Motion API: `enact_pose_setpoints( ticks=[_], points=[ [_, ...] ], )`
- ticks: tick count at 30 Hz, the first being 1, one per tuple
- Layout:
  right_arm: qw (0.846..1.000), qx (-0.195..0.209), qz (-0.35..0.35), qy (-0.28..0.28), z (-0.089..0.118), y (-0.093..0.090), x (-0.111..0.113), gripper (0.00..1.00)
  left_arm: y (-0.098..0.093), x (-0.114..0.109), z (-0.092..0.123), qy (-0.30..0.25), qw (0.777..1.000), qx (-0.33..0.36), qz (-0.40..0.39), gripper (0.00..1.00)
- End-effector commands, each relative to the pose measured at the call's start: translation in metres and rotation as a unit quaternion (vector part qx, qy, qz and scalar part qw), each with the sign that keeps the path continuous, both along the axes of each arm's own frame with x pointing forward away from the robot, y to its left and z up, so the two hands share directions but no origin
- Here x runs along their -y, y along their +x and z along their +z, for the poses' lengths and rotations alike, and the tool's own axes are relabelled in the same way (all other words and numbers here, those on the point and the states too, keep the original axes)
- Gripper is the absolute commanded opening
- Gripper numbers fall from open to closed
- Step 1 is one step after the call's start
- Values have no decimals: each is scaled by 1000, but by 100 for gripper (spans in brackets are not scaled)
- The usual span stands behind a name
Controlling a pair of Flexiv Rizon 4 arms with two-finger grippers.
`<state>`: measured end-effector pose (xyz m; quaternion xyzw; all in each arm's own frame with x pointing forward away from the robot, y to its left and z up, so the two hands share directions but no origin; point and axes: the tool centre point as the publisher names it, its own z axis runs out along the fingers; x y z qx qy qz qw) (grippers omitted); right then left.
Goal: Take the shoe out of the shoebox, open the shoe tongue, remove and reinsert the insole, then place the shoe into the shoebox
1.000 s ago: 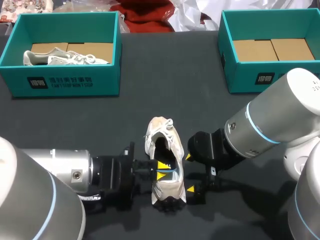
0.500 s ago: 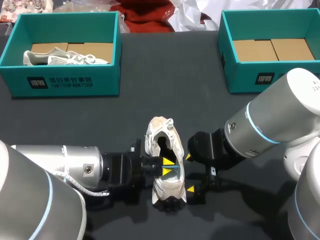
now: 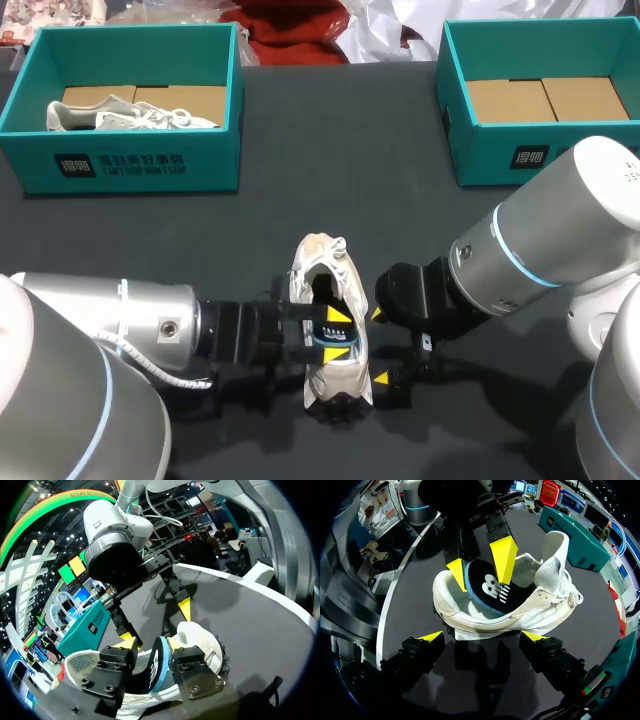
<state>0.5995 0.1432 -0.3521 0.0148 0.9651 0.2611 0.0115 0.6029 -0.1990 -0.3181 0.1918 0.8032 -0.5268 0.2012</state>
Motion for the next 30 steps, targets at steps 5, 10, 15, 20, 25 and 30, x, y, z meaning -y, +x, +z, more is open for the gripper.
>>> enact_pose_setpoints(
  ticks=[5, 10, 15, 20, 25, 30],
  points=[
    [1000, 1, -1, 1, 0, -2, 1, 100, -2, -8, -3, 21, 1000, -5, -1, 0],
    [1000, 1, -1, 1, 0, -2, 1, 100, 6, 0, -20, 48, 999, -1, -2, 0],
    [1000, 1, -1, 1, 0, -2, 1, 100, 16, 5, -34, 71, 997, 0, 2, 0],
    [1000, 1, -1, 1, 0, -2, 1, 100, 22, 0, -37, 64, 997, -32, -4, 0],
    [1000, 1, -1, 1, 0, -2, 1, 100, 18, -7, -23, 44, 997, -59, -32, 26],
    [1000, 1, -1, 1, 0, -2, 1, 100, 17, -12, -13, 40, 993, -87, -63, 27]
  ],
)
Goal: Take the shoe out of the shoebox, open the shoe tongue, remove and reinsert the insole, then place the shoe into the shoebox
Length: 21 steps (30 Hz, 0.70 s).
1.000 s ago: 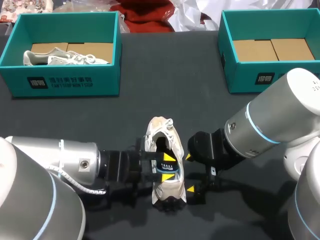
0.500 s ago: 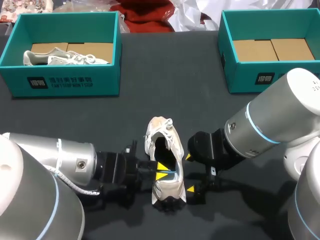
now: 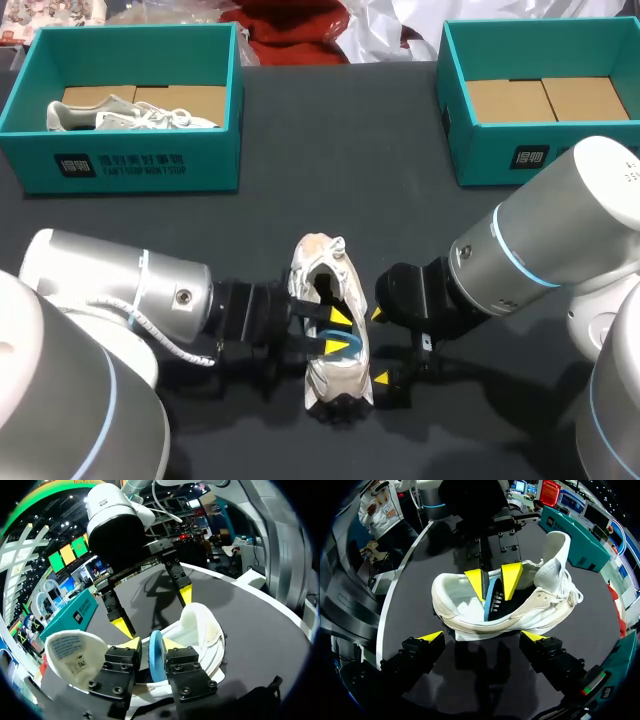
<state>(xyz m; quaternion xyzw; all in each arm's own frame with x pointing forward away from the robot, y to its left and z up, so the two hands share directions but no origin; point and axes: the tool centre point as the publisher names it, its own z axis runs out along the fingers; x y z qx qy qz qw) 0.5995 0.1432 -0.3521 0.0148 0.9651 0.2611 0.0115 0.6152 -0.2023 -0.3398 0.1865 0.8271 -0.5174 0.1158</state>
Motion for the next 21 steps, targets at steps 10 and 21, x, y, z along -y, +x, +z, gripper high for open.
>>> enact_pose_setpoints(
  ticks=[10, 21],
  points=[
    [1000, 1, -1, 1, 0, -2, 1, 100, 0, -15, 19, 32, 998, -15, -57, 25],
    [1000, 1, -1, 1, 0, -2, 1, 100, -17, -12, 26, 68, 993, -14, -100, 34]
  ],
)
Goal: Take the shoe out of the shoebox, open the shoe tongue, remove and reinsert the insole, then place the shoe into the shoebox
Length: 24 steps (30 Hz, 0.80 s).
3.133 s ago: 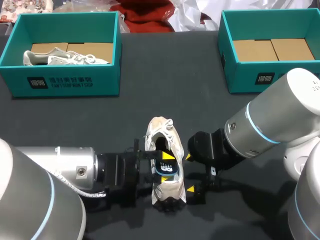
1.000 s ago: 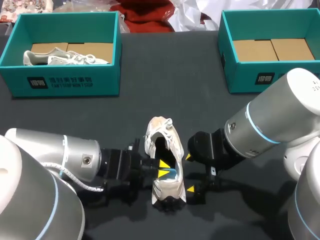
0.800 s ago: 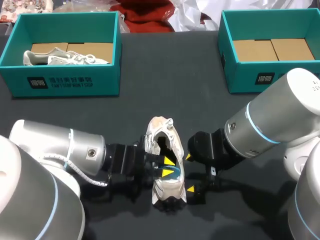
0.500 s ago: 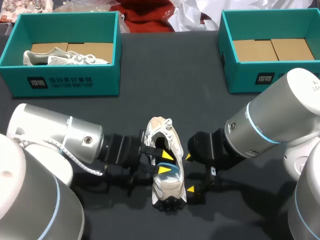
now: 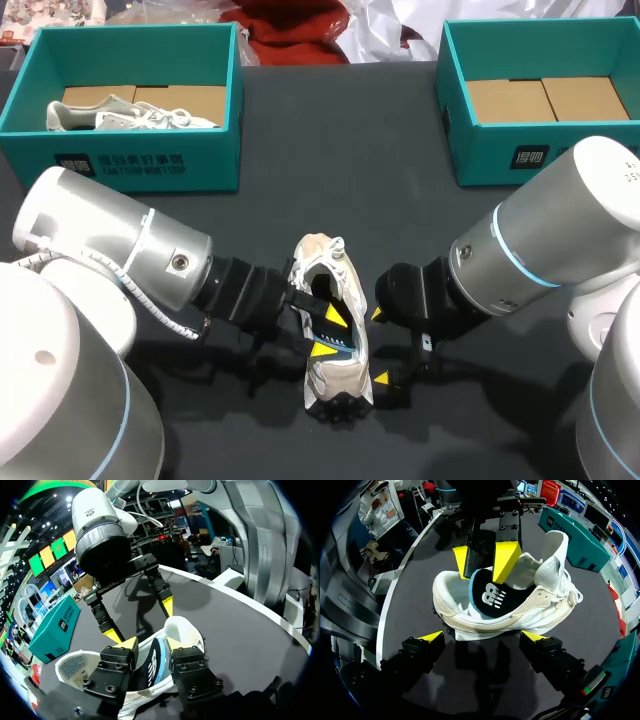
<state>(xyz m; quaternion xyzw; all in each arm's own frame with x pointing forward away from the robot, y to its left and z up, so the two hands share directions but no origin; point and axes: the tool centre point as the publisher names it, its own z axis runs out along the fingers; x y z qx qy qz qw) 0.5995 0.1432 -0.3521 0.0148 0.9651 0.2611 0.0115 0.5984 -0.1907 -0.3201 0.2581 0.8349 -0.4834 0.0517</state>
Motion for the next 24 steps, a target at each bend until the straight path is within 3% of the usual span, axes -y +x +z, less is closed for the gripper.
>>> enact_pose_setpoints(
  ticks=[1, 5, 24],
  points=[
    [1000, 1, -1, 1, 0, -2, 1, 100, -1, -1, 7, 20, 1000, -2, -17, 34],
    [1000, 3, -3, -1, 2, -2, 4, 100, -4, -6, 9, 38, 999, -1, -28, 35],
    [999, 5, 5, -33, 31, 1, 74, 100, -9, -65, 28, 97, 994, -8, -55, 37]
  ],
)
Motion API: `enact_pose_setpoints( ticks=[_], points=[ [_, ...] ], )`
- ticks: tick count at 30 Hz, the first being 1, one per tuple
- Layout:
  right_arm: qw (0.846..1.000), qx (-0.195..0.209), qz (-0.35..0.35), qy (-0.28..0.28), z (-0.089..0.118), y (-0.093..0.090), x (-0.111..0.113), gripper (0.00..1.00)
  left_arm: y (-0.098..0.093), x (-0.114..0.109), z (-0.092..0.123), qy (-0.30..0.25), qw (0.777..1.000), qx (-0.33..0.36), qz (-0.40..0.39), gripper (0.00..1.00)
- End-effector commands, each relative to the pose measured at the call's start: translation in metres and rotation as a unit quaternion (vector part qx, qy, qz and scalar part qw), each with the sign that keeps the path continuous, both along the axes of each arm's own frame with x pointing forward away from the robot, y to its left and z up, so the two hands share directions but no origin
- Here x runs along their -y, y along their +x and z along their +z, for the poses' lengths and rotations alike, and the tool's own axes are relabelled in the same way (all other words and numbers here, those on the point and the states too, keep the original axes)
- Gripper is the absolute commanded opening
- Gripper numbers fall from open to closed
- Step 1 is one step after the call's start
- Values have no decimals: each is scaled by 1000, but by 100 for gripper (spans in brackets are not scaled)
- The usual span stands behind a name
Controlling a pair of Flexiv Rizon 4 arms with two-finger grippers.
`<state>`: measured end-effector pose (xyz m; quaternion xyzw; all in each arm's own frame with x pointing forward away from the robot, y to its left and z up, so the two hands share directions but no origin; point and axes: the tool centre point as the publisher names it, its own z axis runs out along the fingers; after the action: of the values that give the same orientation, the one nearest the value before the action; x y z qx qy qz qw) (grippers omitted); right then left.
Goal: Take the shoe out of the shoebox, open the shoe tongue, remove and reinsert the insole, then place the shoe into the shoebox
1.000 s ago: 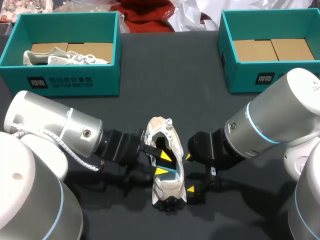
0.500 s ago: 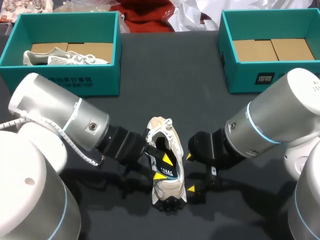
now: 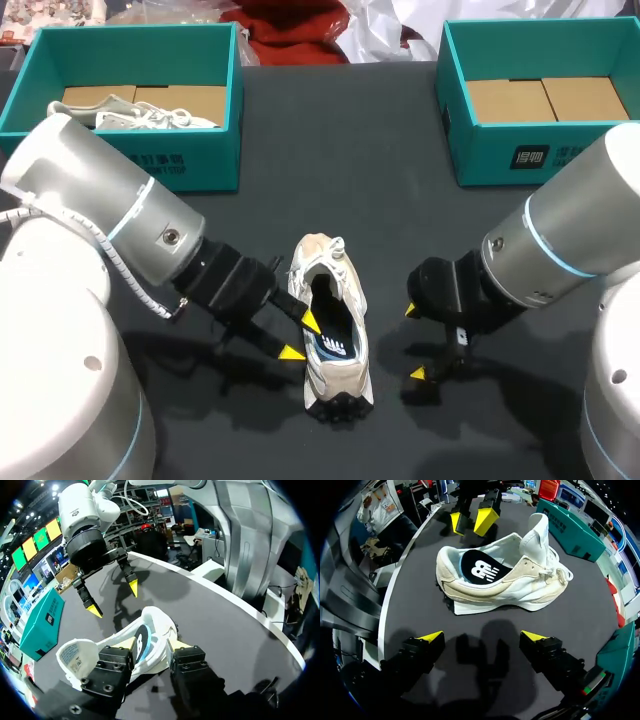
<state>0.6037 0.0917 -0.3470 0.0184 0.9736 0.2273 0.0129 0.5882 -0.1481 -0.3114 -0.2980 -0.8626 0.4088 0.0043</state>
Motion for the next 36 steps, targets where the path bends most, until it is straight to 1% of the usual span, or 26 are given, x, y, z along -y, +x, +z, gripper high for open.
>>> enact_pose_setpoints(
  ticks=[1, 3, 5, 9, 12, 15, 17, 21, 23, 25, 26, 27, 28, 29, 31, 32, 33, 36],
  points=[
    [1000, 7, 9, 1, 26, -2, 25, 100, 2, -24, 20, 8, 1000, 3, -8, 37],
    [999, 23, 24, -1, 27, -1, 28, 100, 4, -31, 24, 12, 1000, 6, -12, 37],
    [999, 31, 32, 0, 26, -1, 29, 100, 6, -42, 29, 17, 1000, 8, -21, 36],
    [999, 31, 32, 0, 26, -1, 29, 100, 8, -62, 47, 23, 999, 11, -32, 37],
    [999, 31, 32, 0, 26, -1, 29, 100, 11, -82, 59, 27, 999, 14, -41, 38],
    [999, 31, 32, 0, 26, -1, 29, 100, 15, -94, 66, 29, 998, 18, -48, 37],
    [999, 31, 32, 0, 26, -1, 29, 100, 18, -101, 69, 33, 998, 21, -52, 37],
    [999, 31, 32, 0, 26, -1, 29, 100, 21, -112, 70, 43, 997, 27, -63, 35],
    [999, 25, 13, -14, 27, 1, 38, 100, 24, -117, 70, 48, 996, 28, -69, 33],
    [999, 25, 4, -28, 32, -1, 50, 100, 26, -121, 70, 52, 996, 30, -71, 32],
    [999, 23, -7, -44, 34, -2, 56, 100, 27, -123, 71, 54, 995, 32, -72, 31],
    [999, 24, -10, -47, 37, -4, 62, 100, 28, -125, 71, 57, 995, 33, -76, 27],
    [998, 25, -11, -48, 39, -6, 68, 100, 29, -127, 71, 63, 994, 36, -83, 12],
    [998, 28, -11, -49, 41, -8, 73, 100, 30, -129, 71, 68, 993, 38, -88, 0],
    [998, 30, -18, -48, 42, -11, 82, 100, 32, -131, 72, 76, 991, 35, -108, 0],
    [998, 30, -18, -48, 42, -11, 82, 100, 33, -132, 71, 75, 990, 33, -117, 0],
    [998, 30, -18, -48, 42, -11, 82, 100, 36, -133, 71, 61, 991, 30, -116, 0],
    [998, 30, -18, -48, 42, -11, 82, 100, 36, -133, 71, 61, 991, 30, -116, 0]
  ],
)
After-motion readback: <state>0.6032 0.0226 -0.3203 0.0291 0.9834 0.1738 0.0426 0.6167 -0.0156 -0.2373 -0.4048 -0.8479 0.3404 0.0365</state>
